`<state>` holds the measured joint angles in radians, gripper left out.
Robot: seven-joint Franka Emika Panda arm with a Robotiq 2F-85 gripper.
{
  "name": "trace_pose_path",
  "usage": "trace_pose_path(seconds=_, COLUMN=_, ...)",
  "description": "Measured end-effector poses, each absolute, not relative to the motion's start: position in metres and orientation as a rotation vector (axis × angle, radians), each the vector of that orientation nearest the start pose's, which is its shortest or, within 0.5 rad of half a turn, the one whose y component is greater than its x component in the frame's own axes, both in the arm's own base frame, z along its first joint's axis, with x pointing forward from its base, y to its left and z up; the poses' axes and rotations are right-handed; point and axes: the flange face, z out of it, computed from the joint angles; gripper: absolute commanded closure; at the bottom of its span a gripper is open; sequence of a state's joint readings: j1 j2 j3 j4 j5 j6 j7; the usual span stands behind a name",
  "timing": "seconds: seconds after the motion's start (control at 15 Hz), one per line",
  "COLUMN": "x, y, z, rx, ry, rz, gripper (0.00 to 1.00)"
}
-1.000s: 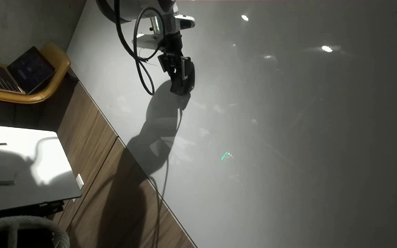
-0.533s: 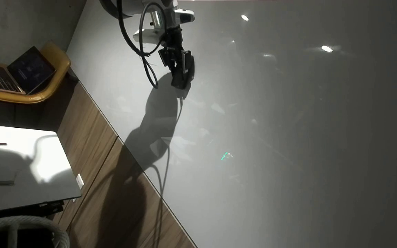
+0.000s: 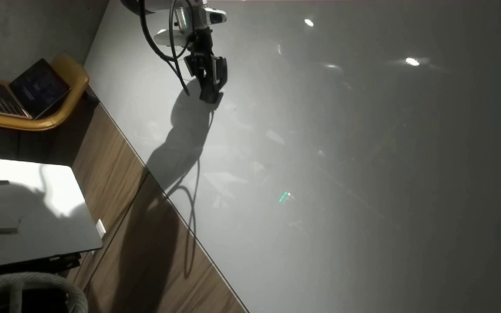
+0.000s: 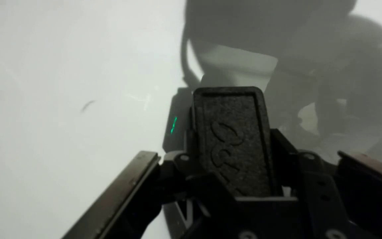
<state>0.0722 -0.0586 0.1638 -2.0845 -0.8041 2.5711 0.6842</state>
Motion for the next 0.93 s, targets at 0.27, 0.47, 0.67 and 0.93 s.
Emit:
trace_pose_path(seconds=0.27, x=0.555, y=0.224, z=0.489, rx=-3.206, ry=-0.328, rz=-1.212, gripper=0.71)
trace_pose_path(seconds=0.47, x=0.555, y=0.283, z=0.471, rx=-3.185, ry=-0.439, rz=-1.198, gripper=0.71)
trace_pose_path(seconds=0.67, x=0.556, y=0.331, z=0.457, rx=-3.168, ry=-0.544, rz=-1.179, gripper=0.71)
trace_pose_path(seconds=0.93, x=0.558, y=0.37, z=0.447, rx=-3.168, ry=-0.61, rz=-1.157, gripper=0.71)
